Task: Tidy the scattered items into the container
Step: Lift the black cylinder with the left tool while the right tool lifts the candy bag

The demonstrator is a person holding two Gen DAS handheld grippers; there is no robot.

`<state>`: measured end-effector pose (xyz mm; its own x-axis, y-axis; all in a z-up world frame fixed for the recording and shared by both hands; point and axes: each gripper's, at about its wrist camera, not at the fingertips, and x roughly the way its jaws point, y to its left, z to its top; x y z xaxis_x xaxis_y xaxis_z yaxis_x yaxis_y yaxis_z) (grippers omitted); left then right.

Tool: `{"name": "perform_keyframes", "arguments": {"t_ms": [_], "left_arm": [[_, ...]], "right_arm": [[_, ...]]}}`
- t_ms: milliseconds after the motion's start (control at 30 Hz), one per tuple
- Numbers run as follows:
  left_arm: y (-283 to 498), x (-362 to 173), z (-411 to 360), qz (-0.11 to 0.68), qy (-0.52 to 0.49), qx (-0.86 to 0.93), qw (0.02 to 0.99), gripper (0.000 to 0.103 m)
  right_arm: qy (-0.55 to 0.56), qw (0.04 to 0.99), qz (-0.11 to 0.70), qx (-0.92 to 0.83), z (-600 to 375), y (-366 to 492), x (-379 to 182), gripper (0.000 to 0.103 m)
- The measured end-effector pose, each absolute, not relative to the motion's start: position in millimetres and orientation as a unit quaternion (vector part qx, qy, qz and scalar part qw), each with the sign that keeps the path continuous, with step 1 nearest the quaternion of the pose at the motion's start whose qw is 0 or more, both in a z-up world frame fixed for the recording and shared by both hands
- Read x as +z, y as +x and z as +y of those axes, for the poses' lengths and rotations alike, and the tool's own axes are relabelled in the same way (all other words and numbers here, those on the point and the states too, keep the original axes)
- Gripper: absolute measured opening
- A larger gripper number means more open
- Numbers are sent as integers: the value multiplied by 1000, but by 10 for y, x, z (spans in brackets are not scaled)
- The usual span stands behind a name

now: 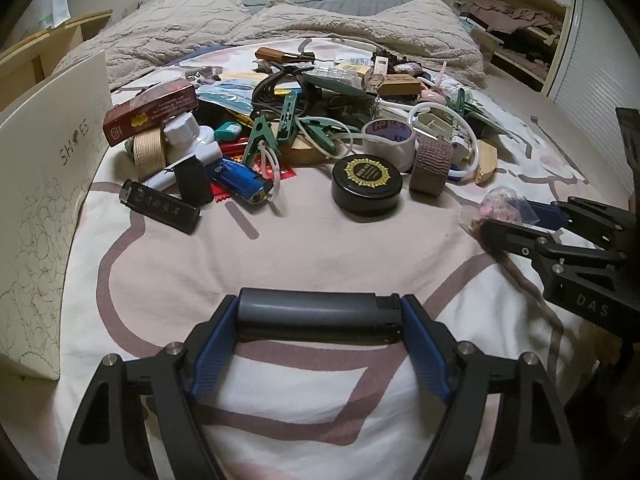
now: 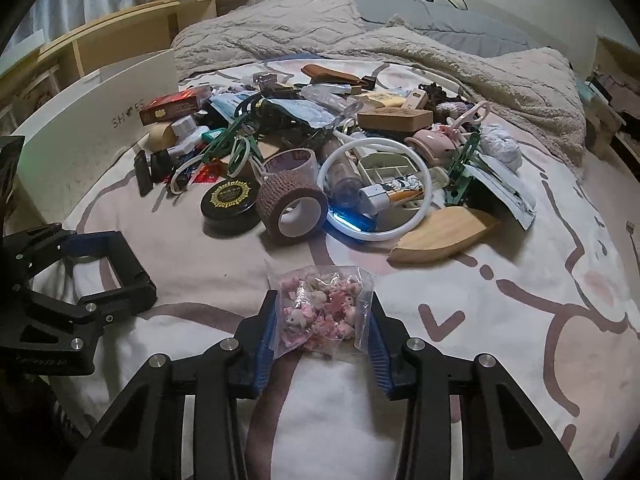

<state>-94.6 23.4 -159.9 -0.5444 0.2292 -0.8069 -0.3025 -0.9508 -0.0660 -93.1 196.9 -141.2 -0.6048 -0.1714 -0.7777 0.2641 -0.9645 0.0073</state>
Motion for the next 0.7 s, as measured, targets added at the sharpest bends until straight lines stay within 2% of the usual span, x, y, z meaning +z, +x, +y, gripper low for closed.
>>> {"name": "perform_keyframes", "arguments": {"t_ms": [267, 700], "left_arm": [[-949, -1475, 224, 43, -438, 885, 154, 79], [-982, -975, -26, 39, -383, 912, 142, 79]], "right_arm": [[413, 122, 47, -902, 1950, -939, -1279, 40], [399, 136, 15, -907, 1866, -1117, -967, 40]]}}
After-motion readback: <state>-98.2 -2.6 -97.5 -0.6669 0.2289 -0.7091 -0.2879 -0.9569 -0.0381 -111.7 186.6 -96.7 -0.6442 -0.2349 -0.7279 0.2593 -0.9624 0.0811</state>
